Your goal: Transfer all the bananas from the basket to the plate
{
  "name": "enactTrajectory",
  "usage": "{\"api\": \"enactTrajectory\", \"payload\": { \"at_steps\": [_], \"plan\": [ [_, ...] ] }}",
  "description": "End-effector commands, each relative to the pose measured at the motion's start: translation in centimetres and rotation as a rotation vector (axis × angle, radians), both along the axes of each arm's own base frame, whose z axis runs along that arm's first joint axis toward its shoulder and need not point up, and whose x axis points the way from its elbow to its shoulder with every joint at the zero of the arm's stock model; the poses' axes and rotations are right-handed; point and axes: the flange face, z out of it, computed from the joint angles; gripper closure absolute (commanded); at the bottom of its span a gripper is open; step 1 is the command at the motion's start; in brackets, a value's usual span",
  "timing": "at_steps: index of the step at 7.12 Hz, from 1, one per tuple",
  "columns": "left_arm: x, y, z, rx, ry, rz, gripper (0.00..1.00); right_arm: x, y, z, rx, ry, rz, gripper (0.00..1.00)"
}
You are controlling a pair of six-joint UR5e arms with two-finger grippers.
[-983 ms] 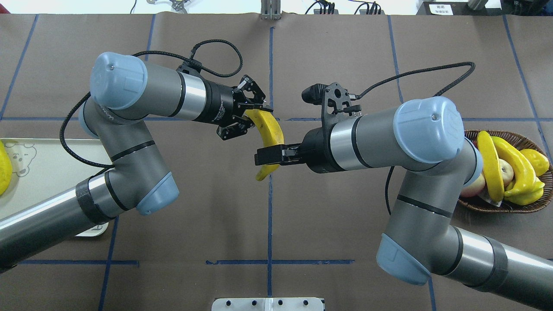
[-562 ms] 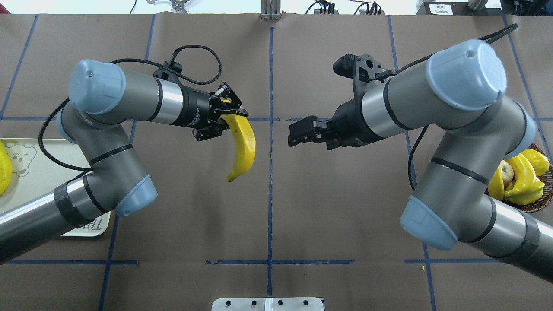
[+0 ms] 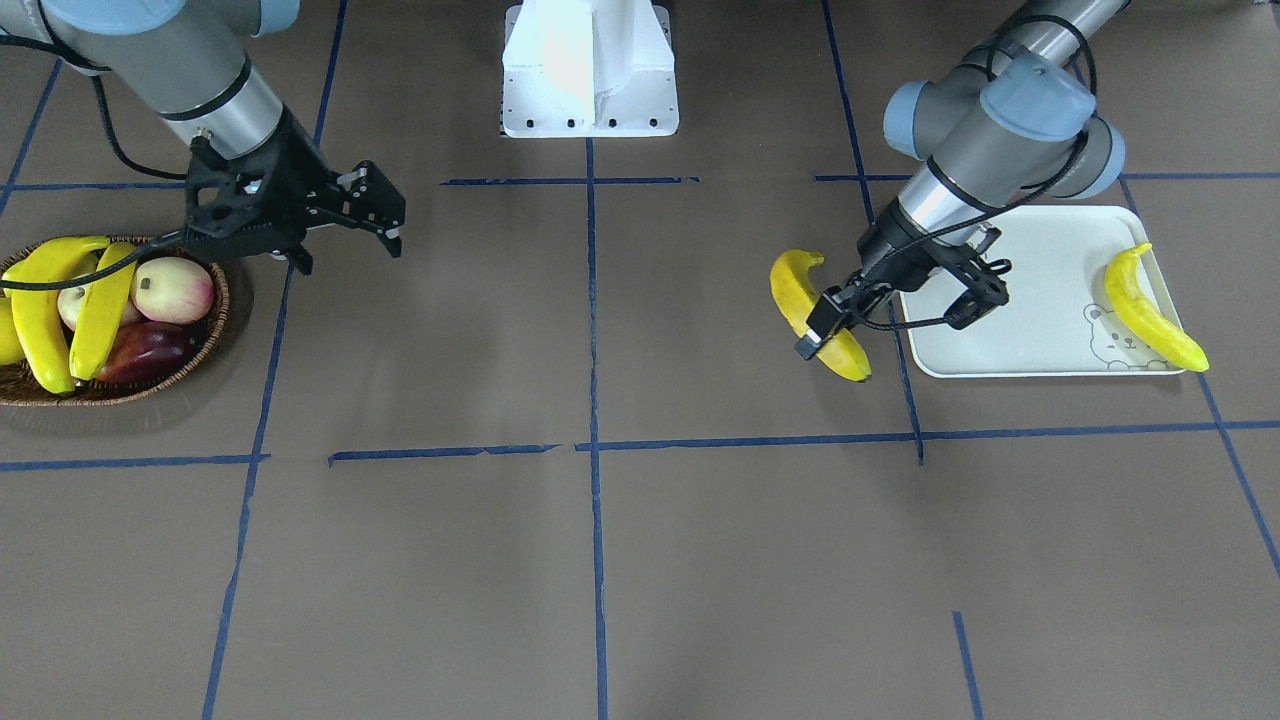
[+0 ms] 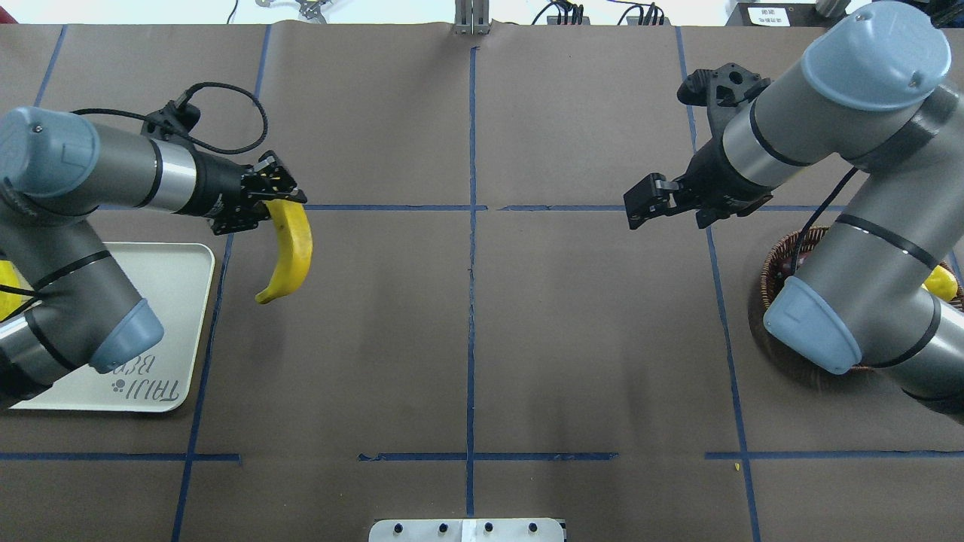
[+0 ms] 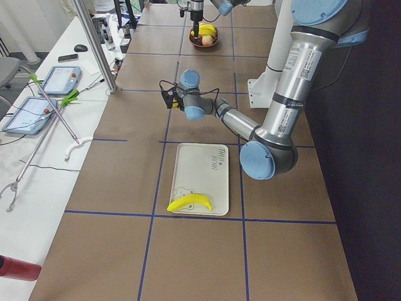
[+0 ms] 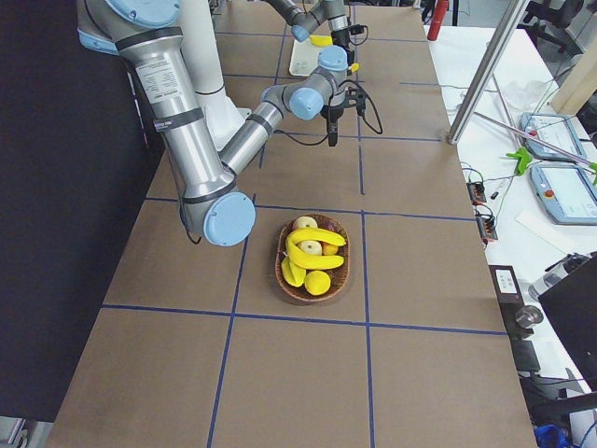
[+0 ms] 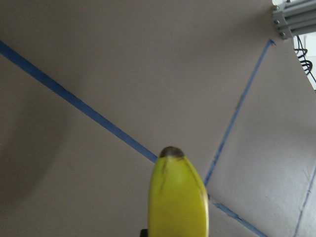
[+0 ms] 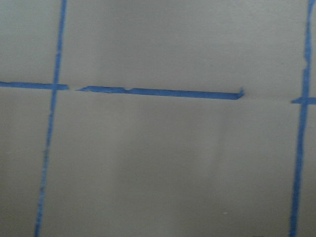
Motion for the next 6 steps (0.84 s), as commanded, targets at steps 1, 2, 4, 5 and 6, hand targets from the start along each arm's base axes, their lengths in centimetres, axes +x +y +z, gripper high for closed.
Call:
{"api": "enactTrajectory", "payload": {
  "at_steps": [1,2,4,5,6],
  "plan": [
    [-5.2,3.2,10.2,-0.005,-0.176,0.039,1.00,4.7,-0.8,5.5,0.059,0.132,-0.109,0.00],
    [-8.4,3.9,14.6,-0.051,-0.234,0.021,1.00,7.1,-1.1,7.6,0.099,0.150,-0.147,0.00],
    [-13.7,4.0,19.7,-0.069,-0.319,0.000,1.00,7.7,-1.2,7.9,0.100,0.151,-0.145,0.00],
    [-15.5,3.3,22.6,-0.054,-0.371,0.013,1.00,7.9,-1.0,7.7,0.104,0.149,-0.144,0.00],
    [-16.8,2.8,25.6,-0.059,-0.414,0.022,0.99,7.9,-0.9,7.6,0.107,0.147,-0.144,0.00]
  ]
}}
